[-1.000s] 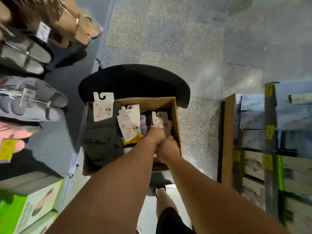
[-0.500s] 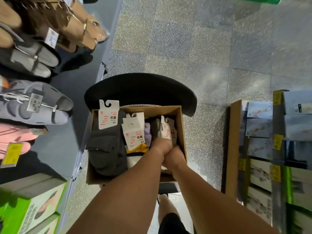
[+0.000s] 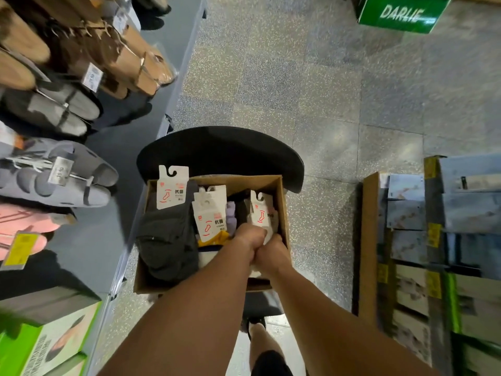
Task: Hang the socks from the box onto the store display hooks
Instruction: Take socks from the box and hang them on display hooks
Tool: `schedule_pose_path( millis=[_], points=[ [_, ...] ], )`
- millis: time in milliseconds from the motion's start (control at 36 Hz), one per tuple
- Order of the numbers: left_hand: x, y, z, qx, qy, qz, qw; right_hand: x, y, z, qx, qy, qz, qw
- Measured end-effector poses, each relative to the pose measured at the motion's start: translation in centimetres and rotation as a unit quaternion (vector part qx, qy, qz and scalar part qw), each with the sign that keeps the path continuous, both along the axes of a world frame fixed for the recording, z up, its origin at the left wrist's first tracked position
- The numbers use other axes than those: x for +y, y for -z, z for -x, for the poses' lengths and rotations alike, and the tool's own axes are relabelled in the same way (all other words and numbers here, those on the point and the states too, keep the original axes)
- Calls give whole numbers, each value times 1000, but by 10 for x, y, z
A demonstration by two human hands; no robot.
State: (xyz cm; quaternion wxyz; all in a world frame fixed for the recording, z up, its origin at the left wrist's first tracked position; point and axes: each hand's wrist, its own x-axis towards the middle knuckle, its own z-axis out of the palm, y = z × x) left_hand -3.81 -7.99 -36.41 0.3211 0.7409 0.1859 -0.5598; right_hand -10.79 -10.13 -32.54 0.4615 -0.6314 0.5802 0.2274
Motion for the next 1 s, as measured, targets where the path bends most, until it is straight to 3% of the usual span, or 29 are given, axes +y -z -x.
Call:
schedule_pose_path(
  millis=[167, 417, 556, 694, 861, 1000],
  points=[
    [3, 2, 2, 30, -44, 16, 998, 1, 8, 2, 9, -33, -4, 999],
    [7, -18, 2, 15, -44, 45, 998, 2, -4, 9, -42, 37, -1, 998],
    [20, -37, 9, -18, -46, 85, 995, 7, -20, 21, -66, 52, 78, 993],
    [31, -93, 11, -26, -41, 163, 985, 12, -53, 28, -127, 99, 152, 975],
    [55, -165, -12, -58, -57, 210, 974, 9, -106, 6, -223, 120, 55, 966],
    [99, -227, -40, -120, -102, 310, 938, 32, -135, -31, -295, 72, 2, 953]
  ],
)
